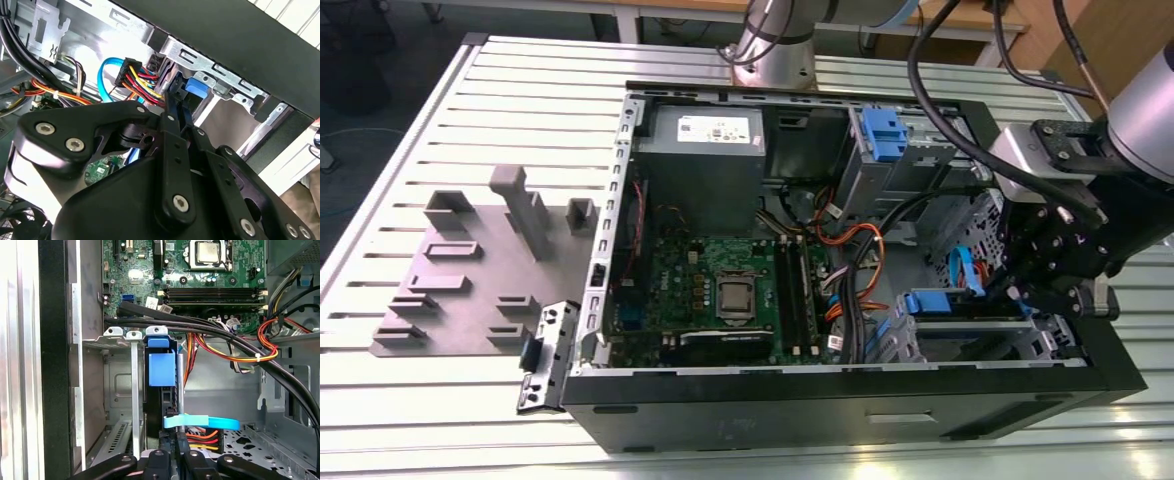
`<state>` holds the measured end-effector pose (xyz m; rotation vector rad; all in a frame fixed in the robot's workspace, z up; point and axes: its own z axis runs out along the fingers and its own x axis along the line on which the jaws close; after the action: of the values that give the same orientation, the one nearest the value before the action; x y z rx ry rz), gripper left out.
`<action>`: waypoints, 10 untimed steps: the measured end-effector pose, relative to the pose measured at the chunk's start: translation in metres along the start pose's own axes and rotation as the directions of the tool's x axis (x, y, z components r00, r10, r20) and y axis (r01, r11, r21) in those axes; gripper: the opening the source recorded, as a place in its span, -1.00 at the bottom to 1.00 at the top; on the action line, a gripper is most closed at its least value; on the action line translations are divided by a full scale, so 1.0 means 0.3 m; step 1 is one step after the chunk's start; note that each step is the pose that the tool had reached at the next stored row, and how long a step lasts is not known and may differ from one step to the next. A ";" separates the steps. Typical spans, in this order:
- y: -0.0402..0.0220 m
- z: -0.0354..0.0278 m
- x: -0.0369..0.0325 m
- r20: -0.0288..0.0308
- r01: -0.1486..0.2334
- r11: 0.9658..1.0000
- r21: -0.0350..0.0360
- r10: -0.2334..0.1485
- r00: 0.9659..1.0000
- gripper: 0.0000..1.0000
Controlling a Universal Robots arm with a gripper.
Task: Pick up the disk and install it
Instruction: 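Insert the second disk wire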
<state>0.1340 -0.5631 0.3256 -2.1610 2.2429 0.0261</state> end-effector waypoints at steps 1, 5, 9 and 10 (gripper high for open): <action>0.000 0.004 0.000 0.002 0.000 1.000 0.000 0.000 1.000 -0.64; 0.000 0.000 0.000 0.000 0.000 1.000 0.000 0.000 1.000 -0.39; 0.000 -0.007 0.000 0.000 0.000 1.000 0.000 0.000 1.000 -0.39; 0.000 -0.014 0.000 0.000 0.000 1.000 0.000 0.000 1.000 -0.39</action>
<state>0.1340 -0.5631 0.3299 -2.1608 2.2429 0.0260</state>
